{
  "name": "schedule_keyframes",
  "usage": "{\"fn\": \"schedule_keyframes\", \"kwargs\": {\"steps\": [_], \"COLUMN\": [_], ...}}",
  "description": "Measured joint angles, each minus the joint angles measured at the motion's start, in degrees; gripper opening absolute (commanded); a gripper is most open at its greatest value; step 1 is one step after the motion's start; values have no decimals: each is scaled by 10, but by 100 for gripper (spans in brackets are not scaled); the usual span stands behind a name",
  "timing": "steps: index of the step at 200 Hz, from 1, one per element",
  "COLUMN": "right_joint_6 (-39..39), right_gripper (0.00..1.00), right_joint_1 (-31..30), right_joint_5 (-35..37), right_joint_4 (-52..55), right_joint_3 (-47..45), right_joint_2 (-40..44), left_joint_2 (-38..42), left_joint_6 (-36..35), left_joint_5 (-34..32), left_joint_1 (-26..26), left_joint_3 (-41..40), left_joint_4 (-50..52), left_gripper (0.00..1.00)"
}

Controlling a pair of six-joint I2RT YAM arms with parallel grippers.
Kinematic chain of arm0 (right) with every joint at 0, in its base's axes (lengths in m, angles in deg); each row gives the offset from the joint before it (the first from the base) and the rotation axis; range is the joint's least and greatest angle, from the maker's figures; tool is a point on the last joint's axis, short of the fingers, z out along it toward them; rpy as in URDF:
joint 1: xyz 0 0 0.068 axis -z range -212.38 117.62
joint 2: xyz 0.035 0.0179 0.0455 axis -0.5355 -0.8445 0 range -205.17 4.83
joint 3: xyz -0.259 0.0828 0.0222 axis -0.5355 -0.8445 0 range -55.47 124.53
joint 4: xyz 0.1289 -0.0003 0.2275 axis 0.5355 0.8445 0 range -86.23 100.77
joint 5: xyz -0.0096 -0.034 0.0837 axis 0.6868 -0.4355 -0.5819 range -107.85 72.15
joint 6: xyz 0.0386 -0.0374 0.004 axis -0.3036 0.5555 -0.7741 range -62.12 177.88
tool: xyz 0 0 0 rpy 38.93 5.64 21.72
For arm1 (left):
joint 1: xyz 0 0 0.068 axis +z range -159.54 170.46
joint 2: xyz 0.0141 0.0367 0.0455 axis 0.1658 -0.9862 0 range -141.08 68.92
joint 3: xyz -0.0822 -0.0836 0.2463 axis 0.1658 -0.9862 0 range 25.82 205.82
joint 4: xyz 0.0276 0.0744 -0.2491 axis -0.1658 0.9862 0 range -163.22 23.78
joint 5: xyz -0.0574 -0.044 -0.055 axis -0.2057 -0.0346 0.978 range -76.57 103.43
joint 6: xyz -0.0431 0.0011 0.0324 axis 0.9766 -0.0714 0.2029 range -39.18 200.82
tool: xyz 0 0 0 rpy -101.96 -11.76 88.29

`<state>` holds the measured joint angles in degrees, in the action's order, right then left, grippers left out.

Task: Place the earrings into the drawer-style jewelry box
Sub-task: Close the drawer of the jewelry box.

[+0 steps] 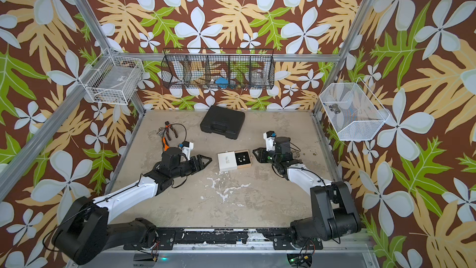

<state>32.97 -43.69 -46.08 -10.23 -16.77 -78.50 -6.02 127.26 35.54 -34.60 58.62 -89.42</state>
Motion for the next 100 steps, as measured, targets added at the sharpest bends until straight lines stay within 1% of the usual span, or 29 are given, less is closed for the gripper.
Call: {"fn": "schedule_keyframes", "kwargs": {"steps": [23,51,100], "right_joint_6": [-21,-36,-44], "right_gripper": [35,35,38], "right_joint_1": [0,0,-3], "right_joint_5": [-13,-18,-39], "right_joint_4": [-33,-55,-72], "right_joint_3": [-10,-10,9], "right_joint_2": [-28,-62,-118], "left_joint_2": [-61,-128,-220], "left_joint_6": [0,0,24], "left_joint_5": [-7,-6,-2], "left_joint_1": [0,-3,-25], "left_joint_3": [19,44,78], "left_joint_4": [-25,-53,-102], "left_gripper": [80,81,76]}}
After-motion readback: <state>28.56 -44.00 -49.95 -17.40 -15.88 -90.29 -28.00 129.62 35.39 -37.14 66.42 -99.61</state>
